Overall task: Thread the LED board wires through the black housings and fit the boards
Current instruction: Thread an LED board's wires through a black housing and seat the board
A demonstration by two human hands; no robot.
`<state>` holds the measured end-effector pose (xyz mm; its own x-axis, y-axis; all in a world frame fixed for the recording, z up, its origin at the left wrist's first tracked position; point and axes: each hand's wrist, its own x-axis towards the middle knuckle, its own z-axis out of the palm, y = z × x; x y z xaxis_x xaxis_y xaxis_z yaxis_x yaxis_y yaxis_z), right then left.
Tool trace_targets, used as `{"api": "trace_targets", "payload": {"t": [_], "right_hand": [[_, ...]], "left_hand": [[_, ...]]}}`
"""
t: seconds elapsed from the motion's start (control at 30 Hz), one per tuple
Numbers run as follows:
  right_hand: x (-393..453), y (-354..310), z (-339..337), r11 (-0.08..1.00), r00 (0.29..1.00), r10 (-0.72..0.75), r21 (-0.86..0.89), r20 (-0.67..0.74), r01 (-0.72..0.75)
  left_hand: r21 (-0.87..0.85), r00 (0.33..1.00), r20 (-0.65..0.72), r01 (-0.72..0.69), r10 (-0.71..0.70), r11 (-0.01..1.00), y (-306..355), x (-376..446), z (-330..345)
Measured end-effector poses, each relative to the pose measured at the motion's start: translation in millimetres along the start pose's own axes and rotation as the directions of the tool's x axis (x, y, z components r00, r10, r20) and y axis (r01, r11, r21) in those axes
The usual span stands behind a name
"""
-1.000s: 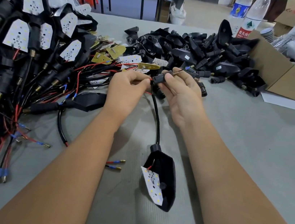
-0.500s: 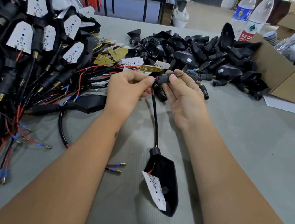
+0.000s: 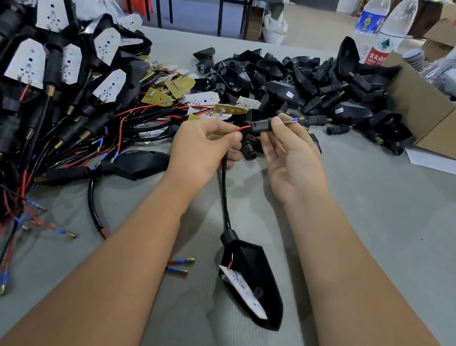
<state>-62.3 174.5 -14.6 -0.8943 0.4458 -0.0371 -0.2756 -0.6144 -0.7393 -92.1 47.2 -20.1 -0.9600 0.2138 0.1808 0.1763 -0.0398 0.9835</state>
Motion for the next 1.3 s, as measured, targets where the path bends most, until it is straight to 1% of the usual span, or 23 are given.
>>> {"api": "trace_targets", "payload": {"t": [0.1, 0.17, 0.27, 0.37, 0.47, 0.57, 0.67, 0.73, 0.8, 0.87, 0.9, 0.97, 1.03, 1.07, 1.17, 1.23, 1.3], "right_hand": [[-3, 2, 2, 0.996, 0.997, 0.004, -0.092, 0.078, 0.003], [-5, 3, 4, 0.991, 0.995, 0.0, -0.131, 0.102, 0.013], [-5, 3, 6, 0.988, 0.997, -0.003, -0.156, 0.079, 0.016], [-3, 2, 4, 0.976, 0.999, -0.006, -0.218, 0.046, 0.016], [-2, 4, 2, 0.95, 0.998, -0.058, -0.307, 0.013, 0.06], [-1, 5, 1, 0.915, 0.995, -0.1, -0.394, 0.0, 0.092], [-3, 7, 4, 0.877, 0.993, -0.058, -0.47, 0.104, 0.101], [-4, 7, 5, 0.873, 0.987, -0.022, -0.479, 0.157, 0.096], [-4, 6, 6, 0.887, 0.984, -0.012, -0.452, 0.177, 0.092], [-4, 5, 5, 0.916, 0.987, -0.028, -0.391, 0.157, 0.088], [-3, 4, 5, 0.93, 0.99, -0.038, -0.357, 0.132, 0.084], [-1, 2, 4, 0.958, 0.996, -0.046, -0.278, 0.082, 0.067], [3, -2, 1, 0.975, 0.998, -0.052, -0.217, 0.025, 0.056], [5, -5, -1, 0.974, 0.998, -0.066, -0.219, -0.01, 0.062], [8, -8, -7, 0.935, 0.985, -0.141, -0.339, -0.102, 0.099], [9, -7, -8, 0.925, 0.977, -0.176, -0.361, -0.123, 0.121], [9, -6, -8, 0.925, 0.974, -0.191, -0.356, -0.126, 0.135]], "left_hand": [[0.005, 0.999, 0.033, 0.001, -0.001, 1.0, 0, -1, -1], [0.037, 0.999, 0.039, -0.015, 0.014, 0.999, -2, 1, -3], [0.144, 0.997, 0.066, -0.049, 0.04, 0.988, -4, 3, -4], [0.175, 0.998, 0.064, -0.004, -0.007, 0.985, -4, 3, -2], [0.111, 0.995, 0.048, 0.078, -0.083, 0.991, 0, 1, -1], [0.039, 0.991, 0.073, 0.112, -0.115, 0.993, 3, 0, -2], [0.063, 0.986, 0.098, 0.127, -0.133, 0.99, 1, 0, -3], [0.037, 0.983, 0.109, 0.143, -0.147, 0.989, 0, 1, -5], [-0.017, 0.979, 0.118, 0.167, -0.164, 0.986, 0, 1, -5], [-0.059, 0.974, 0.139, 0.187, -0.178, 0.981, 3, 1, -5], [-0.052, 0.972, 0.151, 0.189, -0.18, 0.98, 4, 1, -4], [0.024, 0.97, 0.17, 0.175, -0.176, 0.984, 4, 0, -4], [0.123, 0.97, 0.19, 0.13, -0.152, 0.984, 3, 0, -5], [0.148, 0.969, 0.201, 0.112, -0.141, 0.983, 2, 0, -5], [0.129, 0.962, 0.234, 0.112, -0.14, 0.985, 1, 2, -8], [0.142, 0.959, 0.249, 0.105, -0.138, 0.984, 0, 4, -9], [0.193, 0.96, 0.25, 0.08, -0.127, 0.978, -2, 5, -9]]}}
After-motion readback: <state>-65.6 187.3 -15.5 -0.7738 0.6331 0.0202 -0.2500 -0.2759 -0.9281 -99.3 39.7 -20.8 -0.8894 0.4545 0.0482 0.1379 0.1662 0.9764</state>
